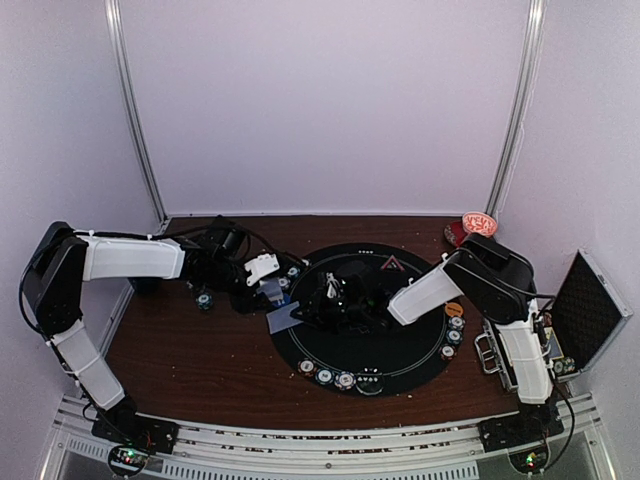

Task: Distribute texas hold em gaming equipment
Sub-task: Distribute the poker card in the small blind area.

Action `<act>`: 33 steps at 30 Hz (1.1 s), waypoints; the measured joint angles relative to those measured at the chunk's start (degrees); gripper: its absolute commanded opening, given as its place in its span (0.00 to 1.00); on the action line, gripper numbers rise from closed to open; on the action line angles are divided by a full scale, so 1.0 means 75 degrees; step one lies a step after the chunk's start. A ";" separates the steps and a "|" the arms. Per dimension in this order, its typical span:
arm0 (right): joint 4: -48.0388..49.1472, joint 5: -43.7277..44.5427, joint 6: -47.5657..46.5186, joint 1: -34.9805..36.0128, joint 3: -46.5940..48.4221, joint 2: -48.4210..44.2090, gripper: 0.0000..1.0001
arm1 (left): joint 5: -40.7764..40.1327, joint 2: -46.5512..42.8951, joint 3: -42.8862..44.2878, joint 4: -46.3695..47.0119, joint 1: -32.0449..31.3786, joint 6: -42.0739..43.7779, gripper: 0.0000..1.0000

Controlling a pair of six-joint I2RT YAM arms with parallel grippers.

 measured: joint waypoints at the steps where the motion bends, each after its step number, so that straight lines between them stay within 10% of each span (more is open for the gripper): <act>1: -0.0079 0.0015 -0.0029 0.0012 0.0038 -0.0003 0.09 | 0.0000 0.0000 0.0000 0.0000 -0.0003 0.0000 0.59; 14: -0.1116 0.0504 -0.0731 0.0085 0.0146 -0.0361 0.47 | 0.0020 0.0000 0.0000 -0.0003 0.0000 -0.0003 0.59; 33: -0.2413 0.1373 -0.1781 -0.0131 -0.0664 -0.2197 0.59 | 0.0105 0.0000 0.0000 -0.0009 0.0000 0.0000 0.59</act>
